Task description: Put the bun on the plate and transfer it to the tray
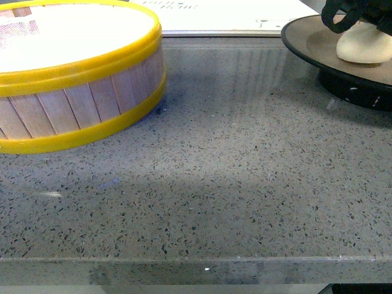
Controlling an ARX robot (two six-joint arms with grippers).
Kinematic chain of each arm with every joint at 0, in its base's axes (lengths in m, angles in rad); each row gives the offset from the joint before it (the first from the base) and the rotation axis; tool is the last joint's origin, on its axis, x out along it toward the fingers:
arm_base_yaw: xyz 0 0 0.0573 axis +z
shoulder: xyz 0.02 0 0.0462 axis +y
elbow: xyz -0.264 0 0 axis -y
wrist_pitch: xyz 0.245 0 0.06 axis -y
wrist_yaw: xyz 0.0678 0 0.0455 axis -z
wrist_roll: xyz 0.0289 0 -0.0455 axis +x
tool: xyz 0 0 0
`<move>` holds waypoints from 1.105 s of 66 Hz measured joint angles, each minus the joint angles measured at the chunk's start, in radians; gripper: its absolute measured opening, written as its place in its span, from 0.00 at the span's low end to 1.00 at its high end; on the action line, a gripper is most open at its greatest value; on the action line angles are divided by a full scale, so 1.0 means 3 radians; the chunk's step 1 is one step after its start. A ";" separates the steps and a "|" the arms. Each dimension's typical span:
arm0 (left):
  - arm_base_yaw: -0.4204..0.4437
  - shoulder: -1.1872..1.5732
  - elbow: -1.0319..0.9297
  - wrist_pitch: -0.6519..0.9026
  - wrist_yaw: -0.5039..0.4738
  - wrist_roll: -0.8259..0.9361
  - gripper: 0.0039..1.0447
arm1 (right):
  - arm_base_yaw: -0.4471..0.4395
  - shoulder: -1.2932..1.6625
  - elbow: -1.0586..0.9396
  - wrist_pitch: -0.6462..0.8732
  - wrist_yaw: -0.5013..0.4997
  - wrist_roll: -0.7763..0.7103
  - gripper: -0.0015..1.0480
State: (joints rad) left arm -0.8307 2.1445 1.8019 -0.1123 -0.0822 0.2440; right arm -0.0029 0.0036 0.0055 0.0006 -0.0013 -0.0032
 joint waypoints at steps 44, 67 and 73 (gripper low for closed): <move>-0.0072 -0.0088 -0.0027 -0.0113 0.0172 -0.0137 0.81 | 0.0000 0.0000 0.0000 0.0000 0.0000 0.0000 0.91; 0.0109 -0.0771 -0.0242 0.0083 0.0062 -0.0315 0.94 | 0.0000 0.0000 0.0000 0.0000 0.0000 0.0000 0.91; 0.0309 -0.1071 -0.0464 0.0174 -0.0042 -0.0390 0.94 | 0.0000 0.0000 0.0000 0.0000 0.0000 0.0000 0.91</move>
State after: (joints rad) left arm -0.7380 1.8233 1.6627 -0.0601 -0.0948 0.1268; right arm -0.0029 0.0036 0.0055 0.0006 -0.0013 -0.0032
